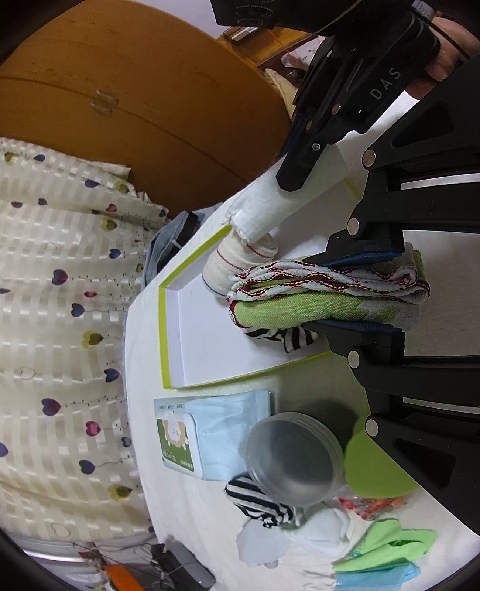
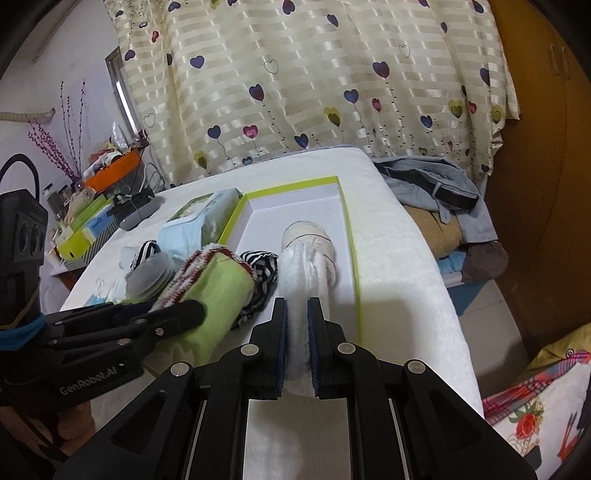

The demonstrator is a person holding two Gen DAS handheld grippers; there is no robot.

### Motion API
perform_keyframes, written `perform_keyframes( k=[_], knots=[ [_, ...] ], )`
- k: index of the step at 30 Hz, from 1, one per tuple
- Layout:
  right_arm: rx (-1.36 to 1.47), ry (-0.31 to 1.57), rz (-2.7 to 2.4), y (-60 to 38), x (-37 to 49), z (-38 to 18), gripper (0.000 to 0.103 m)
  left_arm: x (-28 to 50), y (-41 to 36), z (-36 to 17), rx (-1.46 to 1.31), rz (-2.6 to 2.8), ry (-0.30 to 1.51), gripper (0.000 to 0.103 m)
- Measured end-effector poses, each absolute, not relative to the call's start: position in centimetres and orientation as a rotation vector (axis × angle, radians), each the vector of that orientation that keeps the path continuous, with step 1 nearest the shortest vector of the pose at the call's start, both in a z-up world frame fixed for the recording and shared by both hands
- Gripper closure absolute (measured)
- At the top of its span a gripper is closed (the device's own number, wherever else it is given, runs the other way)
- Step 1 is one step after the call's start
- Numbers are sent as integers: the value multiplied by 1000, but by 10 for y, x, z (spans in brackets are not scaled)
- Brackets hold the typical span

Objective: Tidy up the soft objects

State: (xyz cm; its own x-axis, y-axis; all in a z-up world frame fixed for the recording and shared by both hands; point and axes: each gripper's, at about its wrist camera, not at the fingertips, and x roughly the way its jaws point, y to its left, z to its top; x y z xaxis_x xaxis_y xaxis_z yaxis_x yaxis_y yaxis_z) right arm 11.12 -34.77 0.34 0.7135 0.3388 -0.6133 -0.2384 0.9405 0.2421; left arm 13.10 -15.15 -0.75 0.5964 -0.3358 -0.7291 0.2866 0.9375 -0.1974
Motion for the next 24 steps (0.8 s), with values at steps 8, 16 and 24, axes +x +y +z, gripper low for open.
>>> perform_keyframes(
  k=[8, 16, 24],
  knots=[
    [156, 722, 344, -345, 130, -2, 92, 149, -157, -12, -62, -334, 880, 80],
    [178, 730, 348, -350, 145, -7, 92, 168, -161, -15, -49, -289, 867, 80],
    [178, 743, 369, -347, 150, -10, 92, 174, -163, -16, -45, -286, 862, 79]
  ],
)
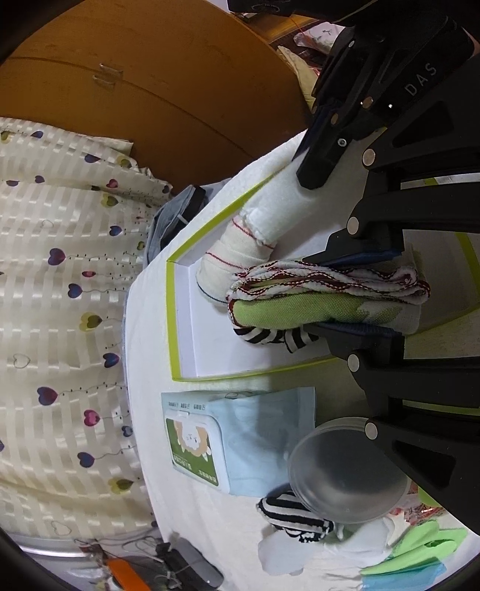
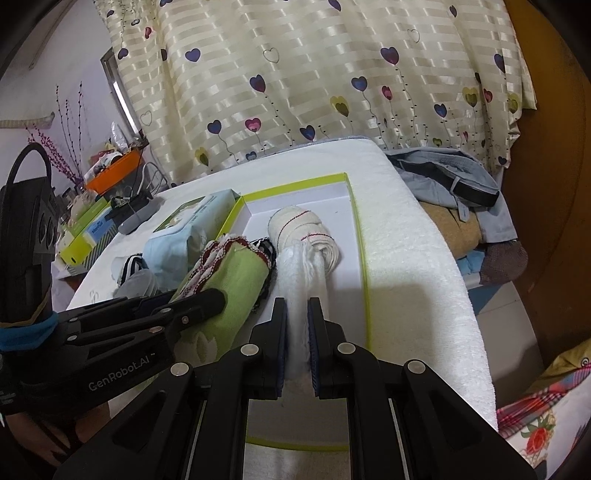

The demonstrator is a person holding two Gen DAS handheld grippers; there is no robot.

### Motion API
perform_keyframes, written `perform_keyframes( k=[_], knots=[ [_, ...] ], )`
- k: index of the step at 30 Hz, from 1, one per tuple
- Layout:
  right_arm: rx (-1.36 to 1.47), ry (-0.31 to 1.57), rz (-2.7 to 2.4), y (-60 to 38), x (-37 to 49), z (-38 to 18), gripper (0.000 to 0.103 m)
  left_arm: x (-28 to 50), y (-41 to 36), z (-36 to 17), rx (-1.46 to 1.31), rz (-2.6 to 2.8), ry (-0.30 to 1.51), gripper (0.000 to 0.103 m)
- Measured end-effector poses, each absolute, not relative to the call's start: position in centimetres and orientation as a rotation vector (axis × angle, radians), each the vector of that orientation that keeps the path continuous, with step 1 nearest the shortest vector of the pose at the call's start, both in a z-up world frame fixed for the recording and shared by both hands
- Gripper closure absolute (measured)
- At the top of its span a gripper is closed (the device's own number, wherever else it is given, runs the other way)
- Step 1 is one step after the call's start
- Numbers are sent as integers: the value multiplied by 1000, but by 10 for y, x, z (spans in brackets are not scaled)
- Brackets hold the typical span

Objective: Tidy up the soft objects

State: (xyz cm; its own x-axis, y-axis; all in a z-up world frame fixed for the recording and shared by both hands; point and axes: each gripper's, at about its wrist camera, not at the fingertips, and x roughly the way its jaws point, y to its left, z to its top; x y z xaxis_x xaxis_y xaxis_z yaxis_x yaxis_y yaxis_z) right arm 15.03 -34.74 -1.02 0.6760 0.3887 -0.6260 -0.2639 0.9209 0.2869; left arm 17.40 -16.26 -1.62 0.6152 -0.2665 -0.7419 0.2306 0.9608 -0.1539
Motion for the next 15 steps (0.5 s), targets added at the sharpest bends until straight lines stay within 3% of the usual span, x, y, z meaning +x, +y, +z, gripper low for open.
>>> perform_keyframes(
  k=[8, 11, 13, 15],
  knots=[
    [153, 741, 367, -342, 145, -7, 88, 170, -163, -11, -37, -294, 845, 75],
    [137, 729, 355, -341, 140, -3, 81, 166, -161, -8, -39, -297, 838, 74],
    [134, 719, 350, -340, 137, 0, 64, 162, -160, -6, -40, -298, 830, 73],
    [136, 707, 342, -341, 132, 3, 59, 158, -159, -2, -39, -298, 816, 73]
  ],
)
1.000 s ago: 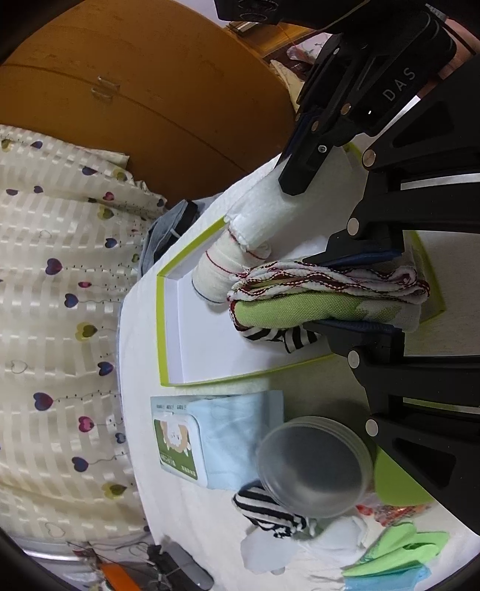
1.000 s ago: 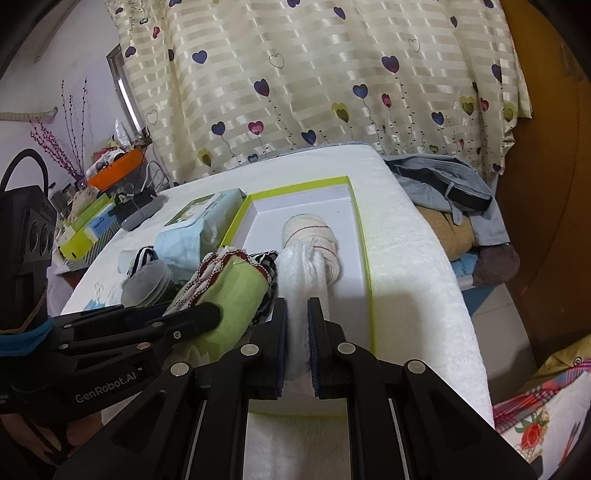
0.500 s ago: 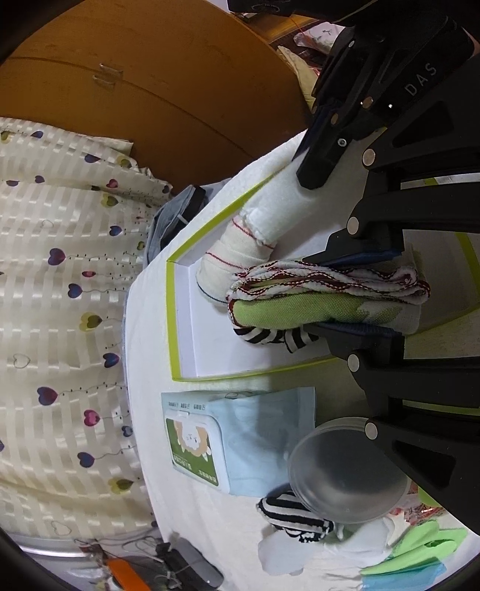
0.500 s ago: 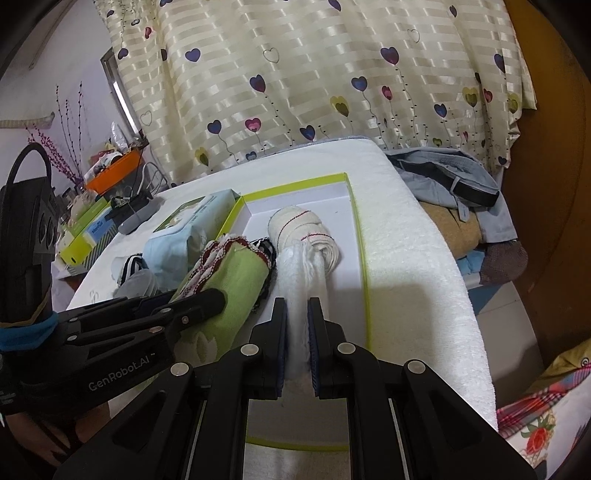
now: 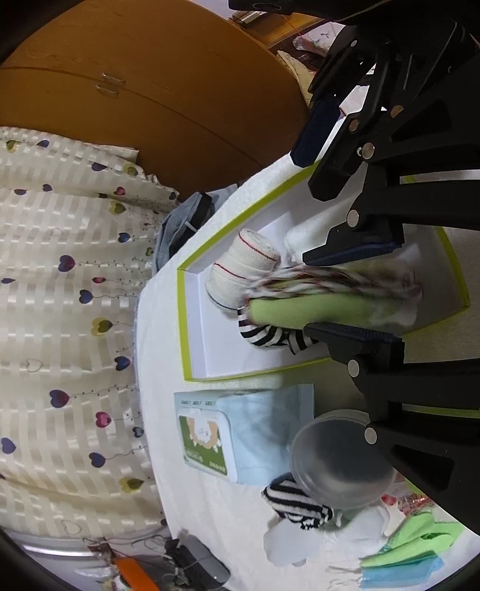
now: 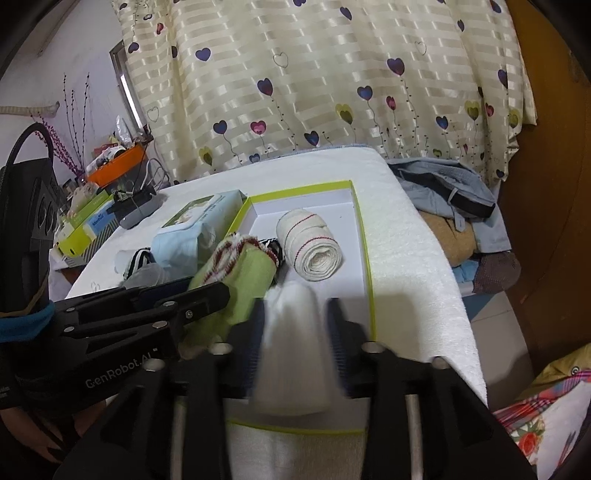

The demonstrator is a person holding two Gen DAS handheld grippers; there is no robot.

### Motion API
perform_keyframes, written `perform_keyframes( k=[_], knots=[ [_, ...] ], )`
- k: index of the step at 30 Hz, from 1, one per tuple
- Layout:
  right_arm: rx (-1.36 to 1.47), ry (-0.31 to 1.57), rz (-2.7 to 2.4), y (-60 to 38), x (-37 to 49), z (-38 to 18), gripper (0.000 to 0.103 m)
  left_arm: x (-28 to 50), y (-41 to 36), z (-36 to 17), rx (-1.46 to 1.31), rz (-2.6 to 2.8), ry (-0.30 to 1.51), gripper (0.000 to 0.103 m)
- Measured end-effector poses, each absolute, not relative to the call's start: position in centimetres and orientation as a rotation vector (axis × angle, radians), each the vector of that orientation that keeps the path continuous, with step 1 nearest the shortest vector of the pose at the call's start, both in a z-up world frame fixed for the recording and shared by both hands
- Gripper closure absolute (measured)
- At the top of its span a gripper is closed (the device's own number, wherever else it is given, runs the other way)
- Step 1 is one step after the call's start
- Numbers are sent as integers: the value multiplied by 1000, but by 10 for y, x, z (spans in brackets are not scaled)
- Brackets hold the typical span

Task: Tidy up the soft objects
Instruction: 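Open both grippers to release the towel and sock inside the box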

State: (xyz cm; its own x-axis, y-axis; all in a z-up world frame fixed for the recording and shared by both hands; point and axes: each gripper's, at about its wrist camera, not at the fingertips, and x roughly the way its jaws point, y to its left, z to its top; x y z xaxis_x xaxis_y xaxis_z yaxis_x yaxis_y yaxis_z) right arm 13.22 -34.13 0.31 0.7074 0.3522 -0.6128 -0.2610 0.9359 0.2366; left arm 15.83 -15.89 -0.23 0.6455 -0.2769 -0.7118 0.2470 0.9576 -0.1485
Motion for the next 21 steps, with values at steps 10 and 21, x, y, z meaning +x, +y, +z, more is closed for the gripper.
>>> perform_keyframes(
  k=[10, 21],
  knots=[
    [115, 665, 330, -335, 108, 19, 59, 132, -148, 15, -48, -315, 765, 72],
    [82, 623, 323, -318, 73, 37, 59, 89, -123, 34, -56, -333, 705, 72]
  ],
)
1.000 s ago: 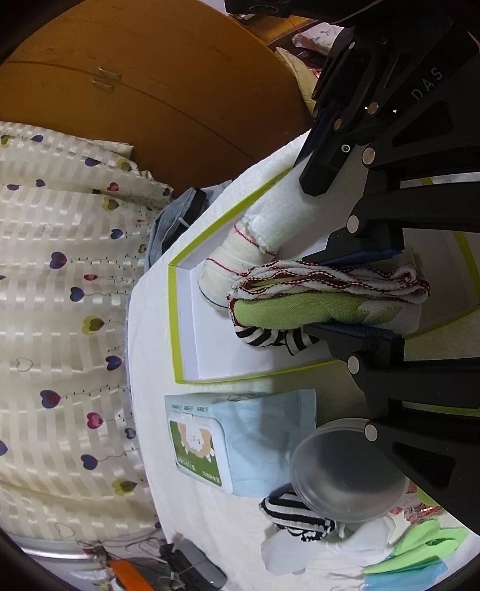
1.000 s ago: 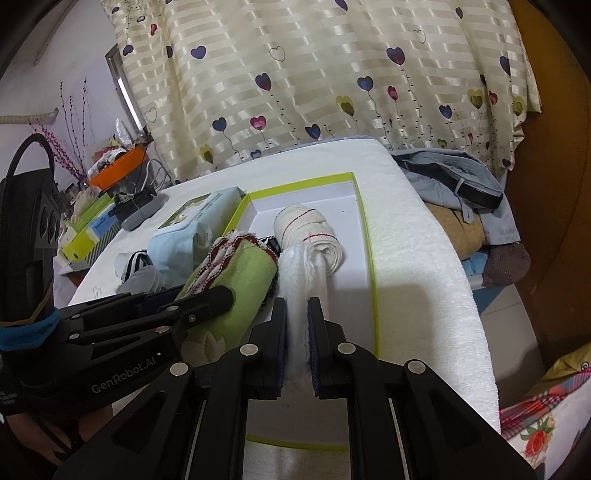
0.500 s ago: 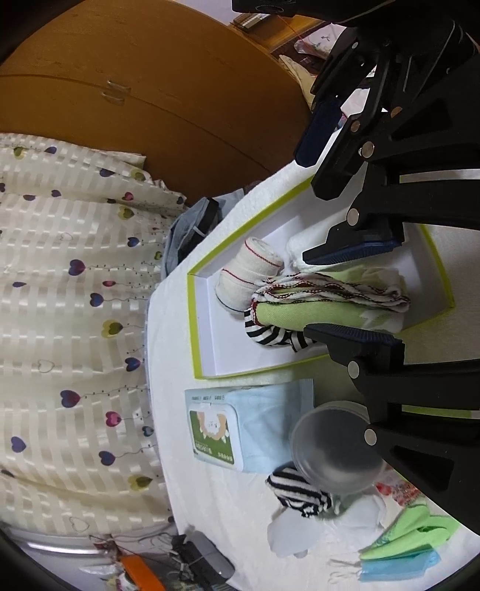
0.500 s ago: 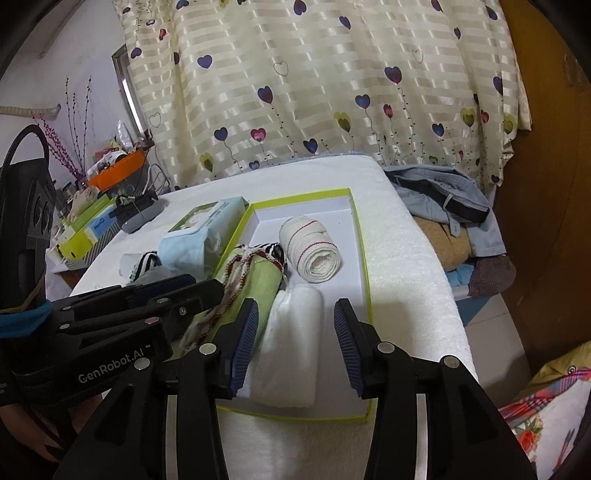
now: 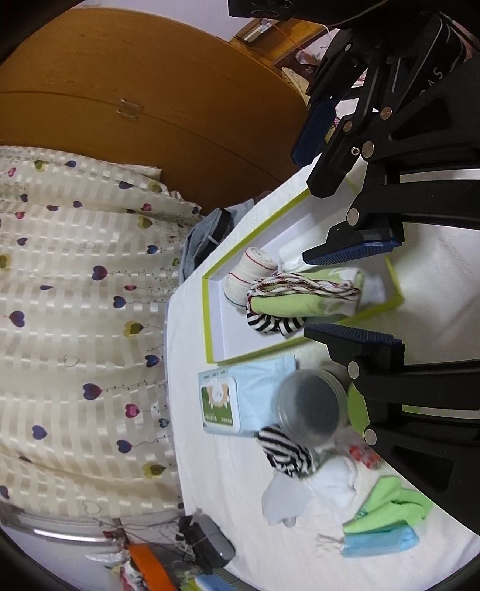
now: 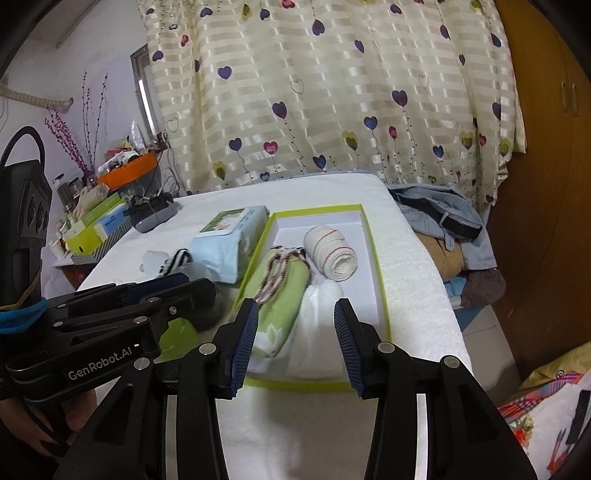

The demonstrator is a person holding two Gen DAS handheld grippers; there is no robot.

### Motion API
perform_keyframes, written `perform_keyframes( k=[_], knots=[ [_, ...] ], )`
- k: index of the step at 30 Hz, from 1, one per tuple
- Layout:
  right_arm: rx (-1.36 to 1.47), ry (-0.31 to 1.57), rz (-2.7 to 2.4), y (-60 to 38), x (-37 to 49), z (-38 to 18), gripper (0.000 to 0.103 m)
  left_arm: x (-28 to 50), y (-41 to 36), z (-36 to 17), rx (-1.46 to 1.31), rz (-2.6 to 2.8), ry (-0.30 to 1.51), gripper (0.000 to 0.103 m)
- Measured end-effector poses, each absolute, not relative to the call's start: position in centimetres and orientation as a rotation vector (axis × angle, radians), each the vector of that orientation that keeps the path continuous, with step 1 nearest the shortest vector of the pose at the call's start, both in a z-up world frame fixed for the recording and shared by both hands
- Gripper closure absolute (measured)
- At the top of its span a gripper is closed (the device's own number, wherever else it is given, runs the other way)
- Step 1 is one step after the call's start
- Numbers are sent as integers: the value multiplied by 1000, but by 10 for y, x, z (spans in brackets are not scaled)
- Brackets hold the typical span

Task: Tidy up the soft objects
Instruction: 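Open both grippers to release the towel and sock inside the box, then move both open grippers back toward the blue mask and green cloth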

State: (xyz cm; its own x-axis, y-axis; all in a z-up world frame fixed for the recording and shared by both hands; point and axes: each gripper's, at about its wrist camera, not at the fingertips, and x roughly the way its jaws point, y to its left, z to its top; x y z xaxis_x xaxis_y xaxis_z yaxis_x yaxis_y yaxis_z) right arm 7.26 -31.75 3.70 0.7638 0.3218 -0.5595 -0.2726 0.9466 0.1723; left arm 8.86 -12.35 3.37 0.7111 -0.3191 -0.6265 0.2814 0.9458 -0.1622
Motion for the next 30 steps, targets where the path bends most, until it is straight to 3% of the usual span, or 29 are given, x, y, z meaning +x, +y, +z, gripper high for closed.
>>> perform_keyframes(
  k=[30],
  knots=[
    [-1, 594, 432, -247, 4, 46, 57, 14, -39, 32, -123, -253, 653, 72]
  ],
)
